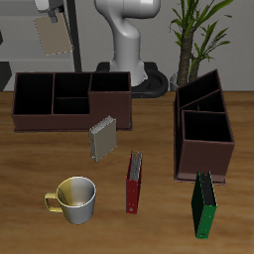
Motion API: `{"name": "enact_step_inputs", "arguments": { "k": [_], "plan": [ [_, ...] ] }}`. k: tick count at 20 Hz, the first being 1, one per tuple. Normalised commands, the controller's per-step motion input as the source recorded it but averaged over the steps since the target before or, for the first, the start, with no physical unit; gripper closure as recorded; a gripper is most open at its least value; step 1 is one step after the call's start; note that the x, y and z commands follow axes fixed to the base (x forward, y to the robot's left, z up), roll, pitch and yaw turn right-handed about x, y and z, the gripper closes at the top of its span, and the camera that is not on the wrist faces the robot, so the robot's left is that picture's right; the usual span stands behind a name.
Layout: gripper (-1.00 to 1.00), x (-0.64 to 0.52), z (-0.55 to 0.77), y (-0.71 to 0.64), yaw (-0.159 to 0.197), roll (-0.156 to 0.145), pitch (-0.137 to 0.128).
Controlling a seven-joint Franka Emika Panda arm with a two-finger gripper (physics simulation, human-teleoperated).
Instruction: Place the right yellow book into the back desk caddy's back compartment and place the green book into the left desk caddy's back compartment and place the left yellow book into the left desk caddy's left compartment
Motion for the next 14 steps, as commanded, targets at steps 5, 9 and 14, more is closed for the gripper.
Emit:
{"name": "enact_step_inputs", "arguments": {
  "k": [5, 9, 14],
  "plan": [
    [1.0, 0.03, -0.23, -0.03, 0.061, 0.007, 0.068],
    [1.0, 0.01, -0.12, 0.08, 0.008, 0.041, 0.066],
    [1.0, 0.03, -0.15, -0.06, 0.018, -0.009, 0.037]
  ]
}}
